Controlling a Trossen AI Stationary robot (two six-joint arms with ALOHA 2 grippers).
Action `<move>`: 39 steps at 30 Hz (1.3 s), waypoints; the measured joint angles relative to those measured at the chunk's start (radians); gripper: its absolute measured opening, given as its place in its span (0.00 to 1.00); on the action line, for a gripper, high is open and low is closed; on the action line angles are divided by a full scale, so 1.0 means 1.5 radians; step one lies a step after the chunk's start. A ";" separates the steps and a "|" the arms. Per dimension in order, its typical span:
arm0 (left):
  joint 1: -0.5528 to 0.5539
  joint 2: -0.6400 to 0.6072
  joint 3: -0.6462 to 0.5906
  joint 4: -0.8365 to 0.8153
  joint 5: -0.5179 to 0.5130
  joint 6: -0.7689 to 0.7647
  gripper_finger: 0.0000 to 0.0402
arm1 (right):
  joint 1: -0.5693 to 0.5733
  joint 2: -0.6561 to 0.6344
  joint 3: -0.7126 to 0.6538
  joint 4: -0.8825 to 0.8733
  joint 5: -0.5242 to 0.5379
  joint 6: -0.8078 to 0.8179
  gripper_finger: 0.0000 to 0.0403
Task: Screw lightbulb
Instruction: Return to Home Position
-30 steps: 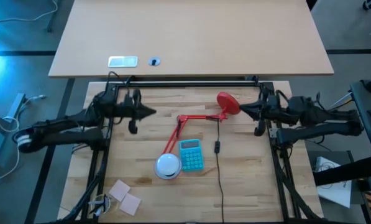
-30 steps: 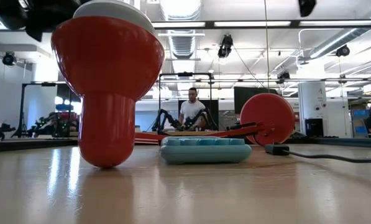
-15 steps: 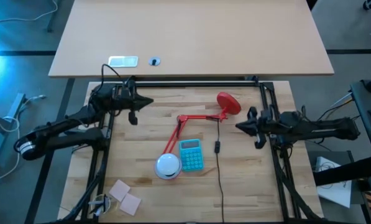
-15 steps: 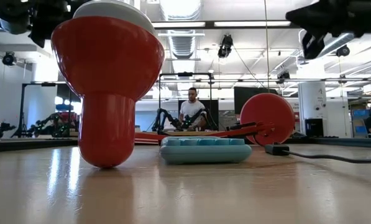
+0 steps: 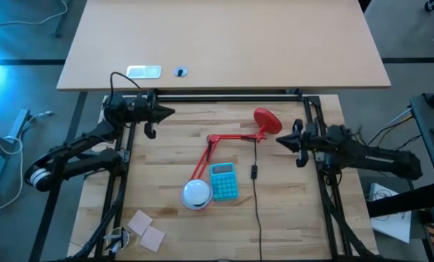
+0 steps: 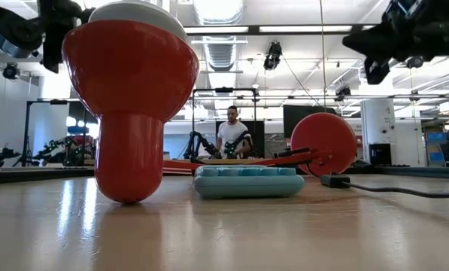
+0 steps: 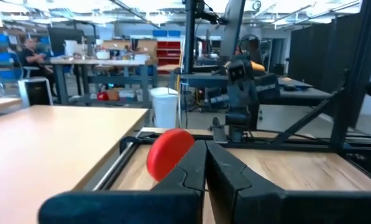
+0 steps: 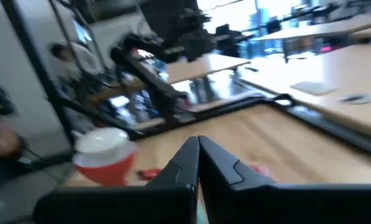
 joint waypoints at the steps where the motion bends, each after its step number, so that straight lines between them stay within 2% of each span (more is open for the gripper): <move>1: 0.011 0.003 0.005 0.000 0.013 -0.004 0.00 | -0.012 -0.012 0.020 -0.045 0.000 -0.021 0.01; 5: 0.059 0.002 0.008 -0.001 0.041 -0.009 0.00 | -0.028 -0.072 0.064 -0.128 -0.001 -0.070 0.01; 9: 0.088 -0.013 -0.035 0.026 0.040 -0.027 0.00 | -0.015 -0.157 0.018 -0.107 0.009 -0.071 0.01; 11: 0.088 -0.023 -0.076 0.094 0.042 -0.055 0.00 | -0.007 -0.194 -0.018 -0.094 0.027 -0.063 0.01; 16: 0.088 -0.038 -0.180 0.318 0.039 -0.179 0.00 | 0.021 -0.179 -0.024 -0.128 0.039 -0.033 0.01; 19: 0.088 -0.049 -0.218 0.394 0.039 -0.234 0.00 | 0.049 -0.179 -0.022 -0.122 0.038 -0.026 0.01; 22: 0.088 -0.051 -0.231 0.391 0.051 -0.246 0.00 | 0.082 -0.192 -0.027 -0.101 0.053 -0.035 0.01; 28: 0.087 -0.017 -0.256 0.385 0.135 -0.261 0.00 | 0.129 -0.193 -0.117 -0.026 0.076 -0.042 0.01; 32: 0.087 0.025 -0.266 0.384 0.173 -0.249 0.00 | 0.128 -0.188 -0.123 -0.053 0.087 -0.069 0.01; 35: 0.087 0.061 -0.270 0.384 0.193 -0.235 0.00 | 0.124 -0.193 -0.121 -0.040 0.065 -0.093 0.01; 39: 0.086 0.090 -0.270 0.379 0.191 -0.228 0.00 | 0.110 -0.191 -0.121 -0.069 0.035 -0.051 0.01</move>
